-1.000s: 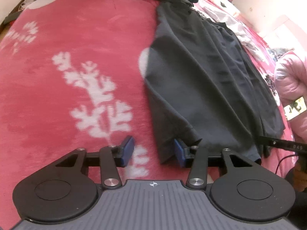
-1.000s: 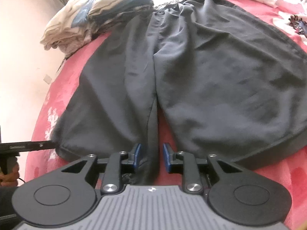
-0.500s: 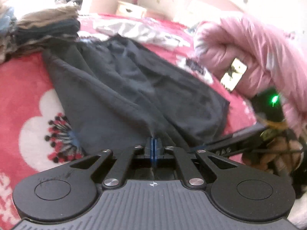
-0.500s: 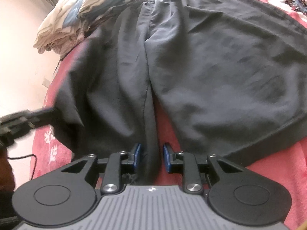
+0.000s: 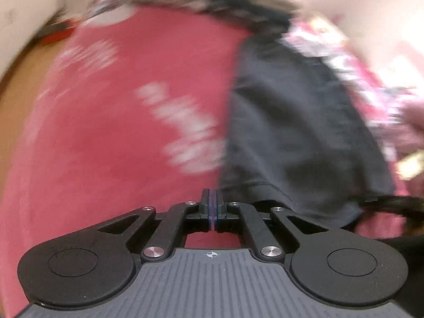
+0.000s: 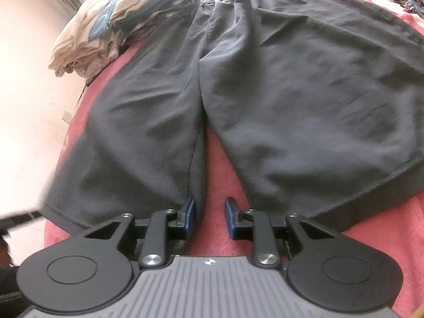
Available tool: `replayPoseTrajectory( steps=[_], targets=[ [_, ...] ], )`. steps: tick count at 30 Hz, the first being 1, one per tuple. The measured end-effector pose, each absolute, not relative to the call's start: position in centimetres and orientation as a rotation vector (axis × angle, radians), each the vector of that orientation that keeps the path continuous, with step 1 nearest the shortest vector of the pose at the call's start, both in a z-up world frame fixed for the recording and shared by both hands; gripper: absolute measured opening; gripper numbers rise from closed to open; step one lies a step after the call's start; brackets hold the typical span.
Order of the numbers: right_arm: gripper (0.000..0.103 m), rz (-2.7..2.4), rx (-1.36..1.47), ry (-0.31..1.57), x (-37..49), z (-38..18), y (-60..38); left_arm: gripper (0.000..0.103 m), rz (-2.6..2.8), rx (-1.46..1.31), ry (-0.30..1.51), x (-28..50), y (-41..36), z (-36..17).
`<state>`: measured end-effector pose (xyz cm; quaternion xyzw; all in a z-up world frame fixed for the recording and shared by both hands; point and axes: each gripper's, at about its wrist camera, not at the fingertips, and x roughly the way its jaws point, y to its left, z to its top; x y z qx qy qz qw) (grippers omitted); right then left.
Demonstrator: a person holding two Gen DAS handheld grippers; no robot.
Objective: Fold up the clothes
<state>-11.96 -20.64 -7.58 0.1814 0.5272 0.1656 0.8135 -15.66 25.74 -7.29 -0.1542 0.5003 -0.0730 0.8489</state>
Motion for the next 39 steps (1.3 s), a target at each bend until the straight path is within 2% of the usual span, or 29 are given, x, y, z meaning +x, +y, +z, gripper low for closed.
replayPoseTrajectory(
  steps=[2,5,7,9,11,17,20,22,24,25,26,28,32,39],
  targets=[
    [0.026,0.353,0.394,1.123,-12.1,-7.5,-20.7,0.005,-0.131,-0.36,1.073,-16.0,27.4,-7.9],
    [0.027,0.346,0.413,1.123,-12.5,-7.3,-21.0,0.027,-0.125,-0.45,1.026,-16.0,28.7,-7.2],
    [0.027,0.344,0.444,1.133,-12.7,-7.2,-21.4,0.034,-0.169,-0.495,0.992,-15.4,28.3,-6.8],
    [0.031,0.351,0.492,1.153,-12.9,-7.2,-21.8,0.046,-0.219,-0.494,0.992,-14.3,27.5,-6.9],
    [0.033,0.361,0.542,1.175,-12.9,-7.3,-22.2,0.047,-0.244,-0.446,1.015,-13.0,26.0,-7.6],
    [0.039,0.357,0.7,1.233,-13.8,-7.6,-23.2,0.044,-0.21,-0.258,1.063,-11.9,23.1,-8.9],
    [0.039,0.357,0.769,1.262,-13.7,-8.3,-22.9,0.038,-0.21,-0.177,1.053,-12.4,22.5,-8.9],
    [0.039,0.334,0.779,1.282,-13.2,-9.0,-22.4,0.034,-0.2,-0.161,1.044,-12.6,22.5,-9.0],
    [0.039,0.345,0.775,1.298,-12.7,-9.5,-21.7,0.022,-0.179,-0.164,1.036,-12.8,22.5,-9.1],
    [0.029,0.362,0.75,1.305,-12.7,-9.6,-21.2,0.017,-0.17,-0.167,1.033,-12.8,22.6,-9.0],
    [0.003,0.379,0.724,1.312,-12.7,-9.6,-20.7,0.008,-0.164,-0.177,1.033,-12.9,22.7,-8.8],
    [0.002,0.405,0.666,1.308,-13.0,-8.9,-20.1,0.004,-0.161,-0.217,1.025,-13.0,23.2,-7.9],
    [0.001,0.428,0.664,1.28,-13.6,-7.4,-20.5,0.003,-0.188,-0.261,1.005,-13.3,24.0,-6.1],
    [0.002,0.437,0.692,1.298,-13.1,-7.8,-20.2,0.003,-0.162,-0.189,1.05,-12.8,24.1,-6.7]
  ],
)
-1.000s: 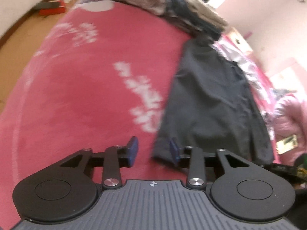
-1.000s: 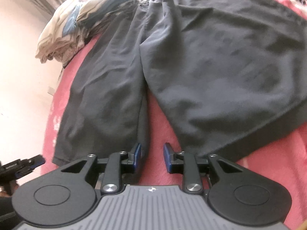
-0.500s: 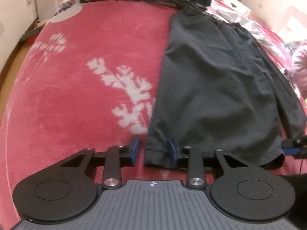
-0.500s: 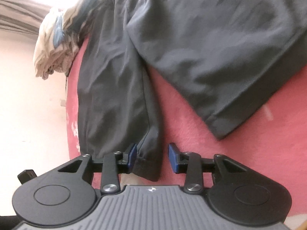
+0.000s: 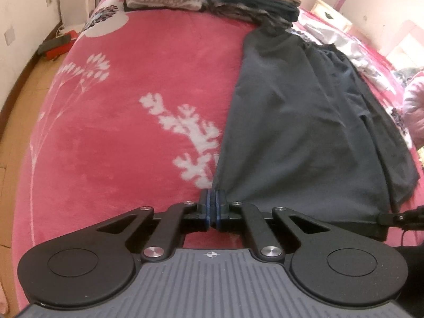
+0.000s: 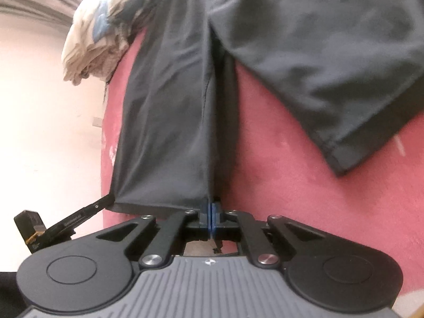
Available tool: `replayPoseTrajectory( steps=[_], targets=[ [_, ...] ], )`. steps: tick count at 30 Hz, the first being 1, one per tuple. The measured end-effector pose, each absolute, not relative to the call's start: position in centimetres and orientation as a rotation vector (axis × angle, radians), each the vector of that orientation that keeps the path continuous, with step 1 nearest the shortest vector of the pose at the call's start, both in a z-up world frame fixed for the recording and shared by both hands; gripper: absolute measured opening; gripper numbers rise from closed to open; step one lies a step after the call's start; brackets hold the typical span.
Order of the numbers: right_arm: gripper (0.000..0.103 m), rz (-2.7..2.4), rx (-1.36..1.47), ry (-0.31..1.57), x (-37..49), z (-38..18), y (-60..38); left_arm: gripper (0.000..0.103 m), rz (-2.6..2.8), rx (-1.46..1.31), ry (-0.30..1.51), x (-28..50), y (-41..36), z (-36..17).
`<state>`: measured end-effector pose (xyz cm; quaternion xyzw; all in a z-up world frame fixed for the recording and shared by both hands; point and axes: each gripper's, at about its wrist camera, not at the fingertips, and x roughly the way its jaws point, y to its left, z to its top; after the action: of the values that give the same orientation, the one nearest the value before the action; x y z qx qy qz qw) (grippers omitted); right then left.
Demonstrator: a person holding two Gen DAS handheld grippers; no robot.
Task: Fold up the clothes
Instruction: 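Lay the hems down and open both grippers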
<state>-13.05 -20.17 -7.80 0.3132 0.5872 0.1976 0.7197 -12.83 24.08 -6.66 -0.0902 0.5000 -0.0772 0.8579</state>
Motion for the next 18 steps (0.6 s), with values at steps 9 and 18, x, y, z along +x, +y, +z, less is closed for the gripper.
replayPoseTrajectory(
  steps=[9,18],
  targets=[
    [0.005,0.382,0.574,1.356,-13.6,-9.3,-20.0,0.013,-0.183,-0.046,1.085,-13.3,22.6,-8.3],
    [0.018,0.412,0.46,1.326,-14.8,-7.0,-22.2,0.042,-0.164,0.057,1.123,-14.8,23.1,-5.7]
  ],
)
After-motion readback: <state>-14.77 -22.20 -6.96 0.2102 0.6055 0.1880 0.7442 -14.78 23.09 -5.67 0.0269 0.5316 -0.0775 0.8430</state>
